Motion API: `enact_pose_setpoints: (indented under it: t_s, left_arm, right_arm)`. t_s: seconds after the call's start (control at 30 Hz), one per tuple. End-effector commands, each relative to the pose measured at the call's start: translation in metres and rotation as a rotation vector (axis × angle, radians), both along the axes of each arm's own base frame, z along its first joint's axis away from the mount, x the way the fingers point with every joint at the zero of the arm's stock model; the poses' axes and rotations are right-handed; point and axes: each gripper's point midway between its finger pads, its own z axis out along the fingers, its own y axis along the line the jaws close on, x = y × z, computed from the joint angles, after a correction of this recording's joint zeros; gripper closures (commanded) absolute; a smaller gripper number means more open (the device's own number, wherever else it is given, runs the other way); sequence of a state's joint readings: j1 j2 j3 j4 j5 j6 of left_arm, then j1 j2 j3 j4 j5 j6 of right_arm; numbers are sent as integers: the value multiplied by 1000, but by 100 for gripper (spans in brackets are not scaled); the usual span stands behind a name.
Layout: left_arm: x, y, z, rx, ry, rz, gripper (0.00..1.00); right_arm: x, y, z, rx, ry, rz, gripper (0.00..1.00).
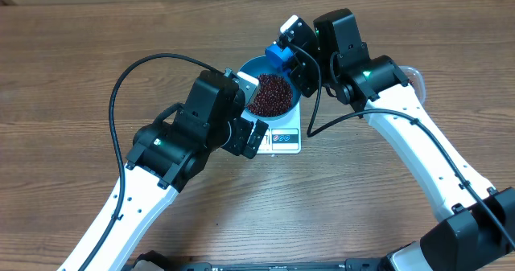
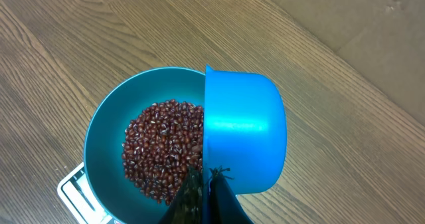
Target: Scoop item into bowl and weigh 150g on scale
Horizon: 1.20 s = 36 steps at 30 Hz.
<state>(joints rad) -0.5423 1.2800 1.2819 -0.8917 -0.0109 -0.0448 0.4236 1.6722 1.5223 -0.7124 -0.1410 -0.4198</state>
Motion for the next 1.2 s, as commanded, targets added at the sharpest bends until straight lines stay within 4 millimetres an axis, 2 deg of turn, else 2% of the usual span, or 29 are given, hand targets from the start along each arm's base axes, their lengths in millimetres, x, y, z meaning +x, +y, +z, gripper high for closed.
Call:
enact_pose_setpoints:
  t_s: [0.0, 0.33, 0.57, 0.8, 1.17]
  left_arm:
    - [1, 0, 10, -13, -26, -9, 1]
    - [1, 0, 10, -13, -26, -9, 1]
    - [1, 0, 10, -13, -26, -9, 0]
    - [1, 0, 10, -13, -26, -9, 0]
    - [1, 0, 10, -13, -26, -9, 0]
  right_arm:
    - [2, 1, 26, 20, -61, 1, 96]
    - [1, 0, 25, 27, -50, -9, 96]
    - [0, 1, 24, 191, 81, -205, 96]
    - [-8, 15, 28, 253, 116, -135, 96]
    - [-7, 16, 30, 258, 107, -132, 96]
